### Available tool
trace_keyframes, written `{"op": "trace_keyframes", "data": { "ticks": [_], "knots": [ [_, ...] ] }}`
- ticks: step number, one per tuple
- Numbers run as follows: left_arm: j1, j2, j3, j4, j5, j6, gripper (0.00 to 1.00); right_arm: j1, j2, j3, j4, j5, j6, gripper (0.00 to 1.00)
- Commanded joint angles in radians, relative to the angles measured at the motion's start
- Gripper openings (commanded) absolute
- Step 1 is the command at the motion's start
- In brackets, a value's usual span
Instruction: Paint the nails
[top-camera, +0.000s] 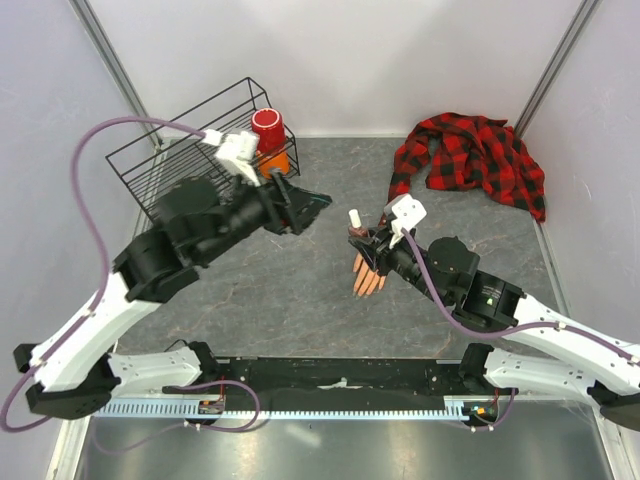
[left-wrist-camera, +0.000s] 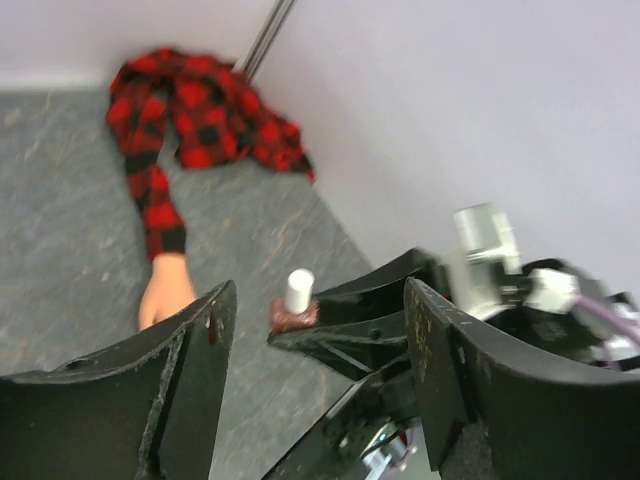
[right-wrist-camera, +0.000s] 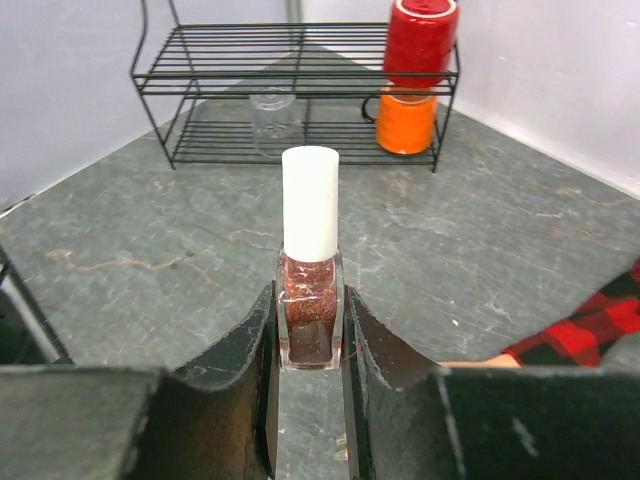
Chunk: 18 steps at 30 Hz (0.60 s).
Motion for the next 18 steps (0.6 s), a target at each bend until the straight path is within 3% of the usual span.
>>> {"op": "trace_keyframes", "data": {
  "ticks": [1,11,18],
  "knots": [
    [-0.009,0.068,-0.003,-0.057,-0.019,-0.029,0.72,-0.003,0.012,0.055,0.047,0.099,0.003,0.0],
    [-0.088,0.123,-0.065,0.147,-0.032,0.097,0.7,-0.003,0.014,0.064,0.051,0.095,-0.006,0.0],
    [-0.103,0.169,-0.072,0.198,-0.049,0.129,0.52,-0.002,0.015,0.066,0.064,0.076,-0.005,0.0]
  ]
}}
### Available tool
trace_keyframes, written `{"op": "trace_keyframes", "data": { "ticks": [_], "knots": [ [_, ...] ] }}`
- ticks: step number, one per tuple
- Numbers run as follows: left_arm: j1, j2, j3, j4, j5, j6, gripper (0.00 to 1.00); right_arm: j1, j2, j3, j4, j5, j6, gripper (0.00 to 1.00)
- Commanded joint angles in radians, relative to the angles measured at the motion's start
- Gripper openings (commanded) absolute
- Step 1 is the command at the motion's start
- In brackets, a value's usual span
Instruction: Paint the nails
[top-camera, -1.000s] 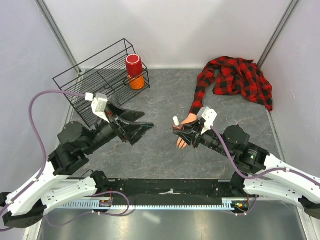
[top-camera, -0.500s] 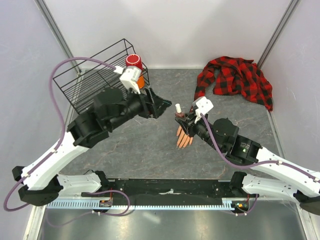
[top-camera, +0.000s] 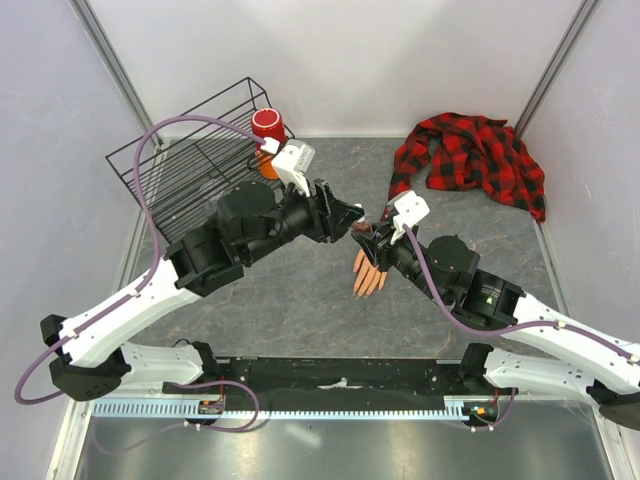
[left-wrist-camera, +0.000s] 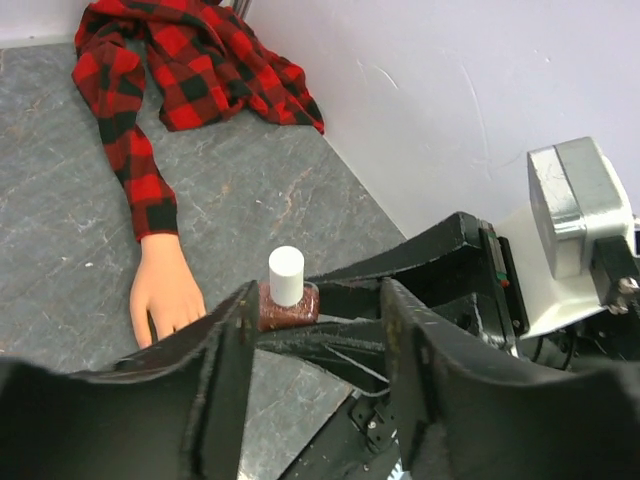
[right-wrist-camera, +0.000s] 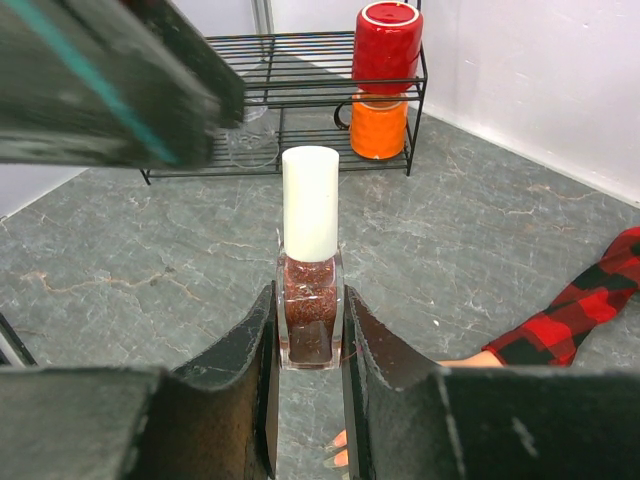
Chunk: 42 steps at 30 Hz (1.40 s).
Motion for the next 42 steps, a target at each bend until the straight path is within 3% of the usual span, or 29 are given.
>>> {"op": "trace_keyframes", "data": {
  "ticks": [1,9,17,20,25,26,27,29,30,32,35,36,39,42],
  "knots": [
    [-0.013,0.032,0.007,0.074,-0.042,0.064,0.51,-0.003,0.0,0.048,0.059,-0.001,-0.003,0.0],
    [-0.019,0.062,0.004,0.073,-0.056,0.067,0.47,-0.003,-0.004,0.05,0.068,-0.007,-0.005,0.0],
    [-0.019,0.061,-0.034,0.092,-0.028,0.075,0.34,-0.003,-0.026,0.043,0.073,-0.036,0.001,0.0],
    [-0.019,0.047,-0.057,0.108,-0.008,0.073,0.25,-0.002,-0.039,0.04,0.074,-0.048,0.007,0.0],
    [-0.016,0.016,-0.108,0.154,0.047,0.078,0.22,-0.003,-0.063,0.04,0.076,-0.089,0.015,0.0],
    [-0.015,0.009,-0.137,0.171,0.065,0.081,0.09,-0.002,-0.079,0.036,0.076,-0.123,0.014,0.0],
    [-0.007,-0.014,-0.158,0.225,0.139,0.093,0.02,-0.003,-0.086,0.033,0.077,-0.148,0.009,0.0],
    [0.005,-0.045,-0.247,0.313,0.257,0.109,0.02,-0.003,-0.126,0.017,0.077,-0.209,-0.005,0.0],
    [0.016,-0.089,-0.285,0.37,0.4,0.118,0.02,-0.003,-0.141,0.01,0.077,-0.309,-0.009,0.0],
    [0.019,-0.131,-0.409,0.603,0.574,0.158,0.02,-0.003,-0.192,-0.013,0.135,-0.451,-0.002,0.0],
    [0.02,-0.18,-0.555,0.906,0.949,0.152,0.02,-0.003,-0.224,-0.039,0.238,-0.719,0.078,0.0],
    [0.02,-0.185,-0.577,0.959,0.992,0.143,0.02,-0.003,-0.221,-0.039,0.264,-0.845,0.101,0.0],
    [0.022,-0.156,-0.576,1.03,1.104,0.093,0.02,-0.003,-0.2,-0.027,0.341,-0.976,0.173,0.0],
    [0.023,-0.149,-0.548,0.961,1.094,0.116,0.02,-0.003,-0.201,-0.013,0.309,-0.938,0.158,0.0]
  ]
}}
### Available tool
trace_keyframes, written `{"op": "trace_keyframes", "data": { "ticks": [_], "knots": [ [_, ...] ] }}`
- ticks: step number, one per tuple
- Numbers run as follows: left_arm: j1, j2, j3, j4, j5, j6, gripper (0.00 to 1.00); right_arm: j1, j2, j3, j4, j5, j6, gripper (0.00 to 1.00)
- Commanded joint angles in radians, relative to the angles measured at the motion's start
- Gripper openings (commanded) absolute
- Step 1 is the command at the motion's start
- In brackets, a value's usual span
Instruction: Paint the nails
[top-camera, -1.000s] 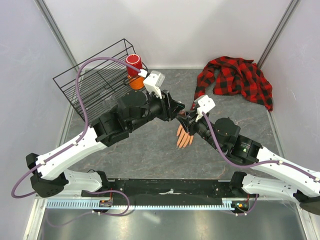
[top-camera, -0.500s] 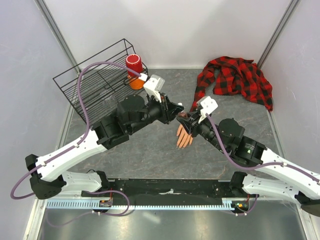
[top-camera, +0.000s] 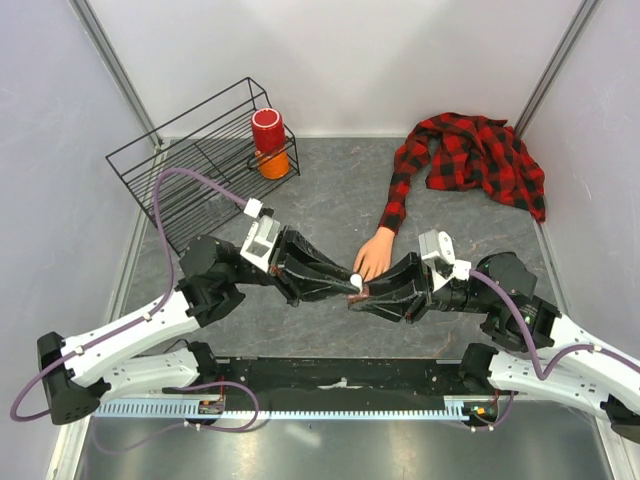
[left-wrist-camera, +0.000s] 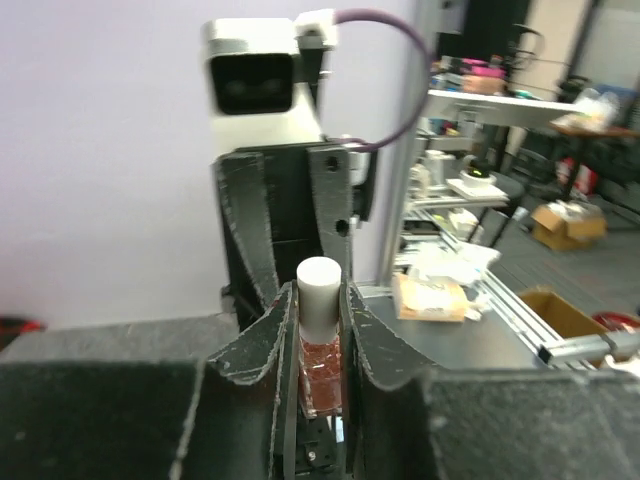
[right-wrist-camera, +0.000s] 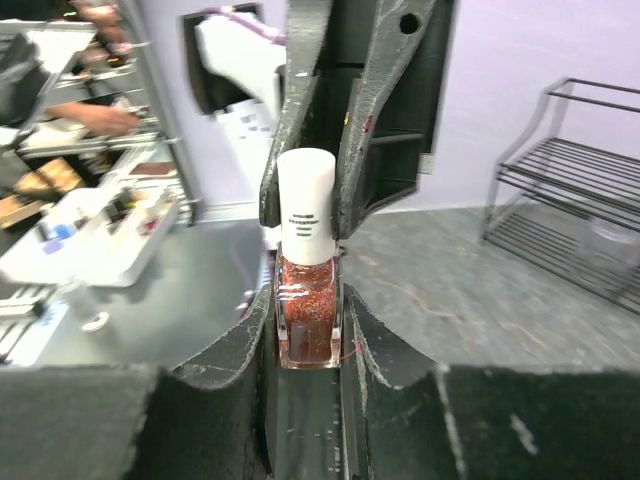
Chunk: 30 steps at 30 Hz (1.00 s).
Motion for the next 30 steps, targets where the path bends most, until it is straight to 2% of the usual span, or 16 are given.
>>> {"op": "trace_keyframes", "data": {
  "ticks": [1,3,4,5,6,7,8,9,12,14,17,20,21,22,24,30],
  "knots": [
    [-0.011,0.036,0.025,-0.062,0.195,0.032,0.02,0.001,0.005,0.054,0.149,-0.084,0.029,0.0],
    [-0.012,0.003,0.062,-0.26,0.06,0.098,0.05,-0.001,0.008,0.065,0.1,-0.033,-0.011,0.0],
    [-0.012,-0.01,0.1,-0.329,0.002,0.114,0.26,-0.001,0.015,0.076,0.054,0.029,-0.025,0.0],
    [-0.011,-0.033,0.117,-0.43,-0.102,0.129,0.38,-0.001,0.023,0.082,0.031,0.06,-0.044,0.0],
    [-0.011,-0.047,0.151,-0.481,-0.145,0.157,0.56,-0.001,0.031,0.099,0.005,0.1,-0.077,0.0],
    [-0.011,-0.061,0.163,-0.518,-0.185,0.167,0.65,-0.001,0.052,0.108,-0.049,0.178,-0.094,0.0],
    [-0.012,-0.091,0.174,-0.581,-0.263,0.174,0.71,-0.001,0.064,0.117,-0.07,0.226,-0.108,0.0],
    [-0.012,-0.107,0.18,-0.591,-0.29,0.19,0.81,-0.001,0.075,0.133,-0.087,0.264,-0.122,0.0],
    [-0.011,-0.156,0.2,-0.684,-0.444,0.177,0.93,-0.001,0.119,0.156,-0.117,0.398,-0.165,0.0],
    [-0.011,-0.162,0.222,-0.724,-0.588,0.137,0.94,-0.001,0.153,0.168,-0.127,0.474,-0.17,0.0],
    [-0.011,-0.129,0.26,-0.772,-0.701,0.094,0.89,0.001,0.195,0.186,-0.121,0.537,-0.199,0.0],
    [-0.011,-0.061,0.305,-0.778,-0.777,0.082,0.77,-0.001,0.227,0.203,-0.115,0.583,-0.205,0.0],
    [-0.011,-0.044,0.329,-0.782,-0.797,0.082,0.7,0.001,0.233,0.214,-0.114,0.606,-0.205,0.0],
    [-0.011,-0.009,0.344,-0.799,-0.833,0.082,0.69,-0.001,0.239,0.217,-0.112,0.62,-0.205,0.0],
    [-0.012,0.017,0.374,-0.808,-0.854,0.082,0.65,-0.001,0.241,0.223,-0.112,0.64,-0.203,0.0],
    [-0.017,0.066,0.394,-0.809,-0.868,0.045,0.64,-0.001,0.232,0.223,-0.114,0.659,-0.203,0.0]
  ]
}}
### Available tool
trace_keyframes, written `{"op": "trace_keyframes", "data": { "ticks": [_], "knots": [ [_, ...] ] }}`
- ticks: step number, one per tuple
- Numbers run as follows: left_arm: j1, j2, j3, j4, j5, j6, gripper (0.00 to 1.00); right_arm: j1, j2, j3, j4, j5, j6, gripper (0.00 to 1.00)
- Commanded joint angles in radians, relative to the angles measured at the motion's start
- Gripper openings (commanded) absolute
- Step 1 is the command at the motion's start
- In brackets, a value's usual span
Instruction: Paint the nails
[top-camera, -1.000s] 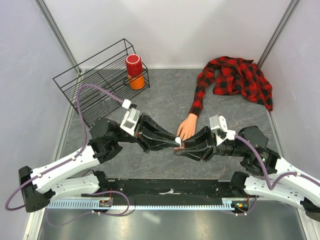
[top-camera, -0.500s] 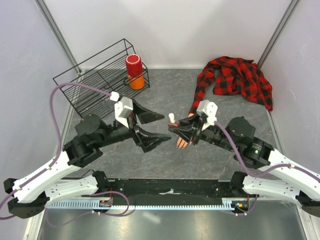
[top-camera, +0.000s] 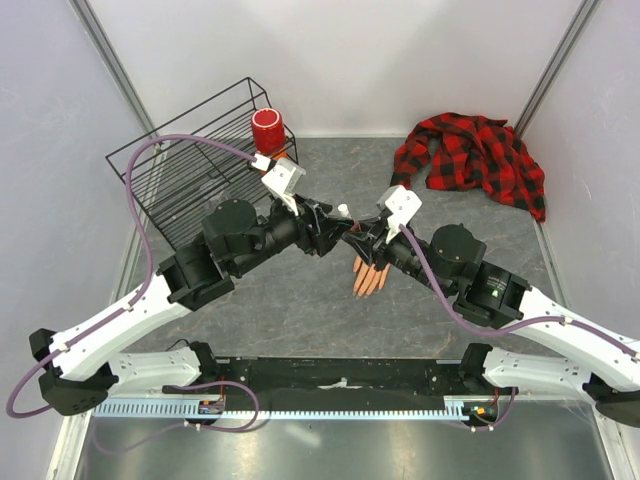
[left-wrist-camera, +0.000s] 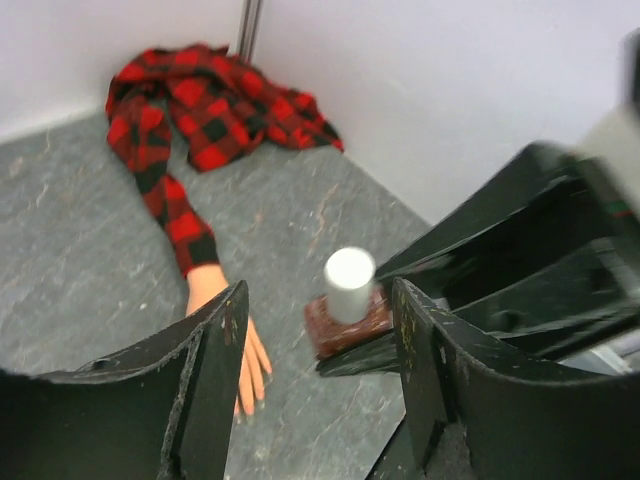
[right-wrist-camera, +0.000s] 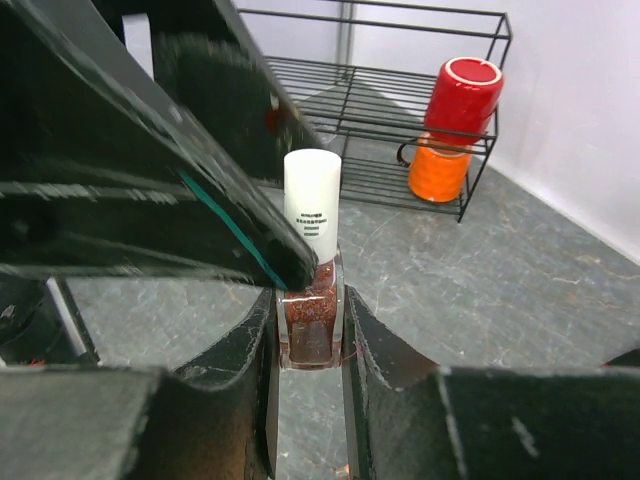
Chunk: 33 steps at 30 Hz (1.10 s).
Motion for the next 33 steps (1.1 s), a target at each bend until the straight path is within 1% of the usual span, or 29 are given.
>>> {"op": "trace_keyframes", "data": {
  "ticks": [1,6,14,16,17,18,23,25,26,27,28,29,30,31,32,33],
  "knots": [
    [-0.009,0.008,0.046,-0.002,-0.051,-0.05,0.64,-0.001,-0.017,0.046,0.044,0.05,-0.01,0.0],
    [-0.011,0.02,0.029,0.047,-0.033,-0.059,0.61,-0.001,-0.022,0.032,0.053,0.027,-0.003,0.0],
    [-0.011,0.023,0.025,0.087,-0.01,-0.08,0.6,-0.001,-0.036,0.024,0.054,0.016,0.002,0.0],
    [-0.011,0.023,0.02,0.1,-0.011,-0.084,0.57,-0.003,-0.037,0.021,0.056,0.012,0.004,0.0],
    [-0.009,0.024,0.019,0.1,-0.015,-0.085,0.55,-0.001,-0.039,0.023,0.056,0.009,0.005,0.0],
    [-0.009,0.023,0.016,0.101,-0.019,-0.088,0.5,-0.001,-0.036,0.021,0.056,0.0,0.005,0.0],
    [-0.009,0.023,0.012,0.123,0.001,-0.088,0.42,-0.001,-0.039,0.02,0.054,-0.013,0.011,0.0],
    [-0.009,0.023,0.008,0.121,0.027,-0.087,0.31,0.0,-0.045,0.018,0.057,-0.023,0.013,0.0],
    [-0.009,0.023,0.008,0.123,0.039,-0.087,0.24,-0.001,-0.048,0.018,0.057,-0.03,0.011,0.0],
    [-0.009,0.024,0.003,0.127,0.056,-0.084,0.12,-0.001,-0.054,0.015,0.057,-0.036,0.011,0.0],
    [-0.011,0.021,0.0,0.135,0.103,-0.068,0.04,0.0,-0.057,0.015,0.059,-0.043,0.013,0.0],
    [-0.009,0.021,-0.009,0.147,0.152,-0.056,0.02,-0.001,-0.065,0.008,0.062,-0.071,0.011,0.0],
    [-0.006,0.011,-0.036,0.193,0.209,-0.042,0.02,-0.001,-0.083,0.002,0.07,-0.092,0.013,0.0],
    [0.001,0.009,-0.052,0.202,0.354,-0.004,0.02,-0.001,-0.097,-0.005,0.074,-0.129,0.01,0.0],
    [0.003,0.005,-0.078,0.246,0.426,0.013,0.02,-0.001,-0.129,-0.021,0.08,-0.254,0.005,0.0],
    [0.007,0.0,-0.092,0.257,0.59,0.03,0.02,-0.001,-0.146,-0.028,0.099,-0.32,0.002,0.0]
  ]
}}
